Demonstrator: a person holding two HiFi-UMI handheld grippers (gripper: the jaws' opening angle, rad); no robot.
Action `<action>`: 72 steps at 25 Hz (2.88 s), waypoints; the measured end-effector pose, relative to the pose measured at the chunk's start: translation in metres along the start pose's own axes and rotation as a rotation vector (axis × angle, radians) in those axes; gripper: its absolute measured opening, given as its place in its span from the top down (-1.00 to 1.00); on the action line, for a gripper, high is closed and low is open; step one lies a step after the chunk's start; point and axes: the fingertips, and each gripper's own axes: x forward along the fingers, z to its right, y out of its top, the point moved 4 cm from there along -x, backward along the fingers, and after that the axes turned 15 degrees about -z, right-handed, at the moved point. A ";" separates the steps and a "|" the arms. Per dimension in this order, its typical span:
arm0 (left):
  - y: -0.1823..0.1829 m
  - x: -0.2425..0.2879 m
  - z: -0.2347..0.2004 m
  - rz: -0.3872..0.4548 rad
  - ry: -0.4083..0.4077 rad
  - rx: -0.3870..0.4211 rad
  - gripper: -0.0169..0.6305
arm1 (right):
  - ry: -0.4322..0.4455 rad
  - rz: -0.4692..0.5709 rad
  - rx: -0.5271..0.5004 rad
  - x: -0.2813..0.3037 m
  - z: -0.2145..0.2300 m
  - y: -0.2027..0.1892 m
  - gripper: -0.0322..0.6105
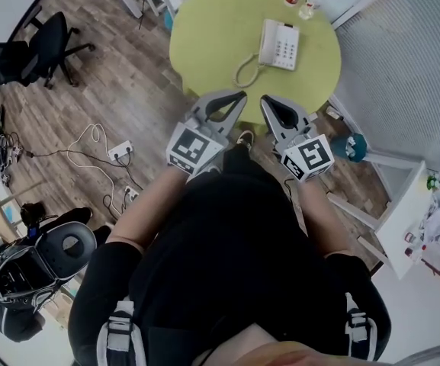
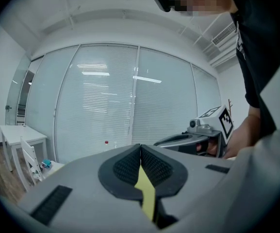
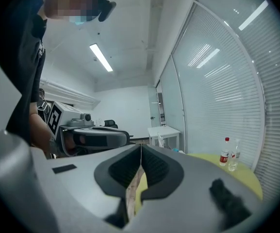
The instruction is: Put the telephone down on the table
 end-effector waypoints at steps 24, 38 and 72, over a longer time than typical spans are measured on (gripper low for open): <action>0.045 0.119 -0.078 -0.072 0.048 -0.019 0.91 | 0.058 -0.091 0.052 0.071 0.140 0.014 0.84; 0.041 0.174 -0.147 -0.102 -0.133 0.010 0.91 | -0.096 -0.197 0.161 0.131 0.188 0.003 0.84; -0.067 0.311 -0.239 -0.249 -0.343 -0.030 0.91 | -0.534 -0.467 0.402 0.272 0.302 -0.137 0.31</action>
